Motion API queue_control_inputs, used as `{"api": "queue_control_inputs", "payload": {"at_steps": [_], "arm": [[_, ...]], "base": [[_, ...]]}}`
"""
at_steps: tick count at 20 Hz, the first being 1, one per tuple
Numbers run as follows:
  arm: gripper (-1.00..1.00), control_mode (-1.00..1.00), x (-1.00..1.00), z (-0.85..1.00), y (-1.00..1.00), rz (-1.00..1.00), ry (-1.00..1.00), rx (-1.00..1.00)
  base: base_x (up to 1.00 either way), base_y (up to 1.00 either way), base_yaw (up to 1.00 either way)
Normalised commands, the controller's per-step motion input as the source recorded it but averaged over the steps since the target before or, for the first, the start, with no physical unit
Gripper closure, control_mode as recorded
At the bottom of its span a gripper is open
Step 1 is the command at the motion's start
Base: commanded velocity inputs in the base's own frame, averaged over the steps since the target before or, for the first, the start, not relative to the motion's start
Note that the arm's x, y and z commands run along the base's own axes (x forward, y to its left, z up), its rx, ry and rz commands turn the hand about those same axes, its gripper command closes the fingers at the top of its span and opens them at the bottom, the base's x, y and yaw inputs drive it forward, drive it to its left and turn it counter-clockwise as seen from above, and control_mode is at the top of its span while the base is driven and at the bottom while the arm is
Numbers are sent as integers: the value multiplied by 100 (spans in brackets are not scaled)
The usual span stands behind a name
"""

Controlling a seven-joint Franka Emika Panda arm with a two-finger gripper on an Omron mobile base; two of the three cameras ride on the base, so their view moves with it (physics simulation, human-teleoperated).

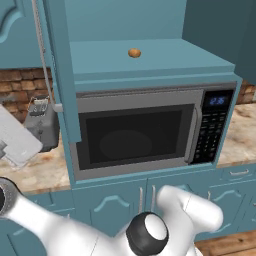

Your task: Pick the tangerine from the counter and place it in the cabinet. Then close the cabinet.

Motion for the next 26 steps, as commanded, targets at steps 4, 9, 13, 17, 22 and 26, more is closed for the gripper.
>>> {"api": "queue_control_inputs", "payload": {"at_steps": [4, 9, 13, 17, 22, 26], "arm": [[-100, -100, -34, 62, -88, -25, -7, 1], [-100, -100, 1, 31, -100, -28, 0, 10], [-100, -100, -4, 32, -100, -30, 0, 16], [-100, -100, -2, 12, -100, -28, 2, 19], [-100, -100, 20, 3, -100, -16, 9, 25], [-100, -100, 42, 2, -100, -5, 10, 28]], "base": [[0, 0, 0], [0, 0, 0], [0, 0, 0], [0, 0, 0], [0, 0, 0], [0, 0, 0]]}}
